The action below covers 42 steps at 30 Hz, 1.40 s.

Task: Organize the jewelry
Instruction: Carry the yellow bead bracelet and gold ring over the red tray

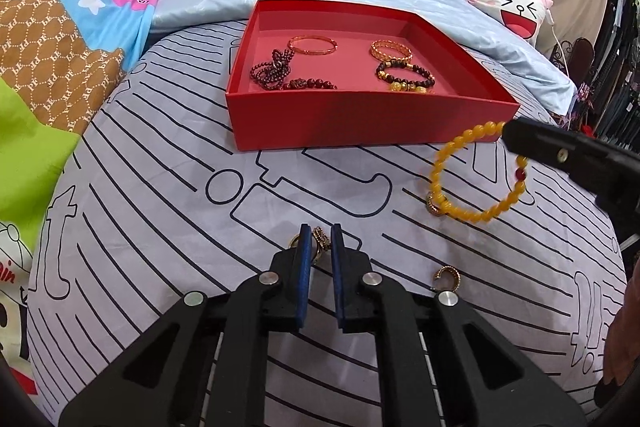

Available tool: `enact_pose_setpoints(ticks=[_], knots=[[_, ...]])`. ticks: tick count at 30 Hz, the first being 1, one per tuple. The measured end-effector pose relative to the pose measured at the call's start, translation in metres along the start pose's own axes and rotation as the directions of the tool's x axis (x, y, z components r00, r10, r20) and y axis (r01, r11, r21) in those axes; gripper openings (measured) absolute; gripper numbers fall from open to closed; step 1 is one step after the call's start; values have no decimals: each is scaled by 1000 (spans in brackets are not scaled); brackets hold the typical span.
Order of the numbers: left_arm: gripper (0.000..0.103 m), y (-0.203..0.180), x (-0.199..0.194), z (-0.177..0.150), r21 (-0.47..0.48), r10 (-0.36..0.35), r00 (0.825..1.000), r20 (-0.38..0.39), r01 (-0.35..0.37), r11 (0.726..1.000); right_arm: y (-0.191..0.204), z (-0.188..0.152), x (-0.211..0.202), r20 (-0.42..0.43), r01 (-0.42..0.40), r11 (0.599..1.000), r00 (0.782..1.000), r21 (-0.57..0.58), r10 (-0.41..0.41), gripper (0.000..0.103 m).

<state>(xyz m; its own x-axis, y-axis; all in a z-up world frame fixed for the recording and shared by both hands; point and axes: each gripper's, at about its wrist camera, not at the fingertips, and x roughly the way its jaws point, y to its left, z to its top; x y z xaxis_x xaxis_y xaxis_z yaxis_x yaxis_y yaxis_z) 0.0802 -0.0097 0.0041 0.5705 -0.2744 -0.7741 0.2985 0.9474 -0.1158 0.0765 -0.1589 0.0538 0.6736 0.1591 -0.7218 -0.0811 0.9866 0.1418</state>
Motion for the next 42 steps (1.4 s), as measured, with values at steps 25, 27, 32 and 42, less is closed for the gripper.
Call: enact_pose_setpoints(ticks=[25,27,32,42], knots=[[9,-5,-37,47,44,-17,994,104,13,999,-23,38,-26,88,-63,997,994,48,59,7],[9,-7,-37,63,50,-19,991,131,12,999,-25,52,-25,111,-53,998,993,37,49,7],[9,-14,-24,102,63,-28,984,176,17,998,-26,85,-2,111,-66,998,992,23,63,7],[9,5,29,166,8,-91,984,153,91,996,-26,135,73,42,-187,976,982,110,183,7]])
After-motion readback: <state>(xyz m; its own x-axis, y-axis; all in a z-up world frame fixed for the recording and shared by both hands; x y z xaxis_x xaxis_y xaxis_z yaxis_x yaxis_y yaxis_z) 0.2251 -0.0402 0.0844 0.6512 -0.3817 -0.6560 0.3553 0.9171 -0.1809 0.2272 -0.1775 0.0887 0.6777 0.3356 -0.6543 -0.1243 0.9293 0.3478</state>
